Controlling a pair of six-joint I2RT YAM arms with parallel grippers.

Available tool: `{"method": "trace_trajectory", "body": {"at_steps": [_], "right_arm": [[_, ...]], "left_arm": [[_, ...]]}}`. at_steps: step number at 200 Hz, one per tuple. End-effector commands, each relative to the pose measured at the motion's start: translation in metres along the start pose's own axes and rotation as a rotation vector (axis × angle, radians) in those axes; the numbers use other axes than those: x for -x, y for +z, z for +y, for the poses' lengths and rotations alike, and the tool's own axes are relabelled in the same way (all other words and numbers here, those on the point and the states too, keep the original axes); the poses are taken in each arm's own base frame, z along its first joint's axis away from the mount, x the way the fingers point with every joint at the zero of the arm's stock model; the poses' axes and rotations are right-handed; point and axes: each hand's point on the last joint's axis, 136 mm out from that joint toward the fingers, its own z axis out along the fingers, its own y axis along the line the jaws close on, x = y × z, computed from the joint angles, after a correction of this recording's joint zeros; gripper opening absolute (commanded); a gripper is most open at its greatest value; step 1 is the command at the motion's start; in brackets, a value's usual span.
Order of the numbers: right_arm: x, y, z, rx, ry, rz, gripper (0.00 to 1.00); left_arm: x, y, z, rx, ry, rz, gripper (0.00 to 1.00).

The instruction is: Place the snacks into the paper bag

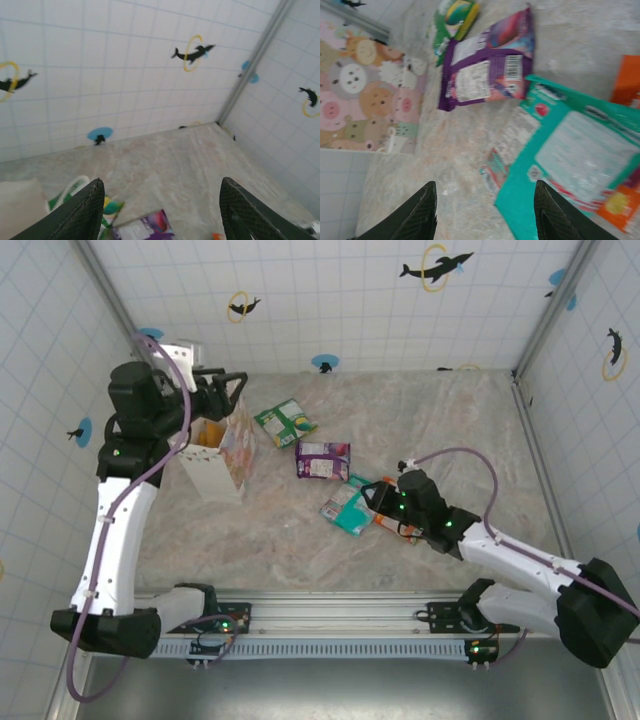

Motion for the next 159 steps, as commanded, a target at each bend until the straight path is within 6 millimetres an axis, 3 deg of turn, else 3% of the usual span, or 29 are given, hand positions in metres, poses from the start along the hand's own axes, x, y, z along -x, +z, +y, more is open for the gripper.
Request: {"method": "trace_trajectory", "body": {"at_steps": [1, 26, 61, 113, 159], "right_arm": [[-0.012, -0.004, -0.037, -0.092, 0.083, 0.034, 0.54], [-0.025, -0.002, -0.058, -0.113, 0.157, 0.050, 0.56], [-0.038, 0.012, -0.054, -0.019, 0.254, 0.079, 0.56], [-0.052, 0.030, -0.045, 0.018, 0.280, 0.109, 0.59], [-0.054, 0.042, -0.049, -0.004, 0.298, 0.107, 0.64]], "left_arm": [[-0.040, 0.012, -0.021, -0.132, -0.053, 0.101, 0.62], [-0.078, 0.020, -0.043, -0.217, -0.076, 0.195, 0.61], [-0.117, 0.027, -0.054, -0.241, -0.096, 0.300, 0.60], [-0.124, 0.026, -0.059, -0.259, -0.120, 0.285, 0.59], [-0.128, 0.027, -0.057, -0.252, -0.130, 0.281, 0.59]]}}
